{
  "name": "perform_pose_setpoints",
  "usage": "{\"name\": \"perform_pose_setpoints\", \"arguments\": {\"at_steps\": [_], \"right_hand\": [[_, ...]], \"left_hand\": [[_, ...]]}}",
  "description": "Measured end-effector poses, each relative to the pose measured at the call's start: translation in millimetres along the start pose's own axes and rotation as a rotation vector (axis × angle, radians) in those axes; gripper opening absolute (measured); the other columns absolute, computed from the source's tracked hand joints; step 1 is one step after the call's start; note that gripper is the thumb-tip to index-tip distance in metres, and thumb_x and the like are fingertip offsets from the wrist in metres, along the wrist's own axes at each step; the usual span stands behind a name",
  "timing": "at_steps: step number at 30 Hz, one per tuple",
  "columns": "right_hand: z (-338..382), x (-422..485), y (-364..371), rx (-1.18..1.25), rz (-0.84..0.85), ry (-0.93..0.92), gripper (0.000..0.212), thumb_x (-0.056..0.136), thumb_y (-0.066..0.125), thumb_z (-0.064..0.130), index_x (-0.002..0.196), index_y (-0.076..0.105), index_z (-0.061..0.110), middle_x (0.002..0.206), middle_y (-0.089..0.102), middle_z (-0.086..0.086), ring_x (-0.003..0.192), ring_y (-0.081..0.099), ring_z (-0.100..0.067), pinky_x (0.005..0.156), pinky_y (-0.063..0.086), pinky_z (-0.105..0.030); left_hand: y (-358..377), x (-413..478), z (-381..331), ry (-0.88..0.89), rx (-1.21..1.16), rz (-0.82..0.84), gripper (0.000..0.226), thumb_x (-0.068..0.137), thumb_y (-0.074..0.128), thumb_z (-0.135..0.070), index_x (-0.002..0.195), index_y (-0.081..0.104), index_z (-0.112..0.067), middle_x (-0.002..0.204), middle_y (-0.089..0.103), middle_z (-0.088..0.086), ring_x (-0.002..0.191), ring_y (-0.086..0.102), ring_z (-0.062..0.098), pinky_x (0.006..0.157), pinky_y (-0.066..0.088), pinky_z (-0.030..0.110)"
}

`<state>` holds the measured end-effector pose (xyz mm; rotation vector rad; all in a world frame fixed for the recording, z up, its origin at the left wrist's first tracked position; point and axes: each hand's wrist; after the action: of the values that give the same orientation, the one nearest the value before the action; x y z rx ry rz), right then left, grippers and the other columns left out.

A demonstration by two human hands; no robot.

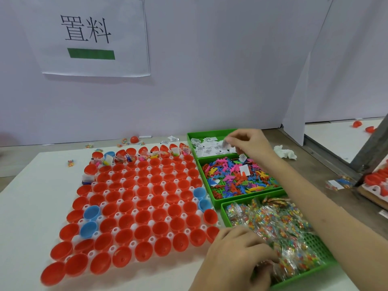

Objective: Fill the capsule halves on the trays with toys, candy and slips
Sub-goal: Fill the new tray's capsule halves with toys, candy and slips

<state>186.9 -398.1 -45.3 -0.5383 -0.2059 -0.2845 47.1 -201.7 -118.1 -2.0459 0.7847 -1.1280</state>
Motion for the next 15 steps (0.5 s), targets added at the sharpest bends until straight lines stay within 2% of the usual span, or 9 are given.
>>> {"name": "perform_pose_setpoints", "arguments": {"at_steps": [2, 4, 7, 11, 15], "right_hand": [[5, -23, -3, -0.087, 0.084, -0.044, 0.007, 0.091, 0.07, 0.027, 0.086, 0.075, 0.026, 0.082, 0.072, 0.011, 0.055, 0.054, 0.003, 0.054, 0.046, -0.012], [8, -41, -5, -0.124, 0.161, -0.043, 0.007, 0.092, 0.07, 0.025, 0.086, 0.074, 0.025, 0.08, 0.073, 0.006, 0.054, 0.058, 0.0, 0.054, 0.048, -0.013], [8, -59, -4, -0.098, 0.261, -0.002, 0.011, 0.093, 0.068, 0.012, 0.088, 0.073, 0.021, 0.076, 0.075, 0.0, 0.061, 0.07, -0.01, 0.06, 0.055, -0.019], [8, -67, -2, -0.206, 0.336, -0.043, 0.018, 0.091, 0.07, 0.01, 0.091, 0.073, 0.028, 0.078, 0.075, 0.009, 0.072, 0.073, -0.006, 0.07, 0.058, -0.019], [6, -68, -1, -0.291, 0.32, -0.062, 0.032, 0.082, 0.077, 0.007, 0.091, 0.073, 0.038, 0.08, 0.072, 0.011, 0.076, 0.069, -0.001, 0.067, 0.052, -0.013]], "left_hand": [[0, 0, 0, 0.007, -0.01, -0.021, 0.018, 0.08, 0.065, -0.034, 0.093, 0.071, -0.044, 0.095, 0.068, -0.025, 0.102, 0.058, -0.005, 0.087, 0.037, 0.01], [1, 1, 0, 0.007, -0.012, -0.045, 0.018, 0.081, 0.067, -0.033, 0.095, 0.071, -0.044, 0.096, 0.068, -0.023, 0.103, 0.057, -0.004, 0.089, 0.034, 0.011], [0, 2, -3, 0.007, -0.039, -0.091, 0.025, 0.078, 0.069, -0.025, 0.096, 0.069, -0.043, 0.093, 0.064, -0.019, 0.094, 0.058, -0.002, 0.085, 0.036, 0.015], [-2, 2, -7, 0.001, -0.107, -0.123, 0.035, 0.078, 0.06, -0.011, 0.101, 0.067, -0.038, 0.094, 0.053, -0.016, 0.085, 0.051, -0.001, 0.075, 0.033, 0.012], [-8, 0, -5, -0.081, -0.308, -0.229, 0.038, 0.082, 0.066, -0.001, 0.108, 0.07, -0.029, 0.095, 0.055, -0.009, 0.083, 0.057, 0.002, 0.072, 0.047, 0.015]]}}
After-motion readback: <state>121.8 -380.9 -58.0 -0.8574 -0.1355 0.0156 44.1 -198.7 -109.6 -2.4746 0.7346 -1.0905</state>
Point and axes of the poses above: each hand's wrist, its own x-axis towards the middle knuckle, its own y-axis out of the palm, z = x × y
